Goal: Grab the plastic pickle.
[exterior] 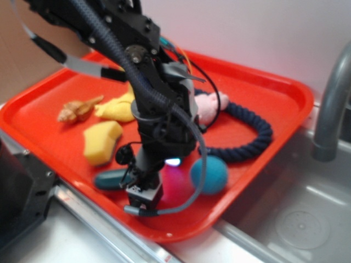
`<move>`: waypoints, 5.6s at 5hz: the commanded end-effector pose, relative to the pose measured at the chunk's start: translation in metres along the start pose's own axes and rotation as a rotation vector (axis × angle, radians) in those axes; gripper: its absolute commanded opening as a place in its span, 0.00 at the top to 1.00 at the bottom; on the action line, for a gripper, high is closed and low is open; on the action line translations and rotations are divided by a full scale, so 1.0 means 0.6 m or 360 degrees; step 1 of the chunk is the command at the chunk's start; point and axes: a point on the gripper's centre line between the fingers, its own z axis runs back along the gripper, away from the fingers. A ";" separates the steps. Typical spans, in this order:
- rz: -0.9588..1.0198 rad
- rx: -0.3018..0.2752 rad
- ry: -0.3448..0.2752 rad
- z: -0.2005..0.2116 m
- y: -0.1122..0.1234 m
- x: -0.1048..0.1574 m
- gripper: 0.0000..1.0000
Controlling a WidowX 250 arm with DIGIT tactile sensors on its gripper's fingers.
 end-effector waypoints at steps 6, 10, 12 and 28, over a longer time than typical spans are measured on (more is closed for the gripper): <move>0.0443 -0.0038 -0.0103 0.093 -0.041 -0.153 0.00; 0.0195 -0.0180 0.0186 0.005 0.010 -0.148 0.00; 0.0172 0.0038 0.0207 0.015 0.025 -0.111 0.00; 0.1925 -0.0117 -0.0161 0.338 0.081 -0.206 1.00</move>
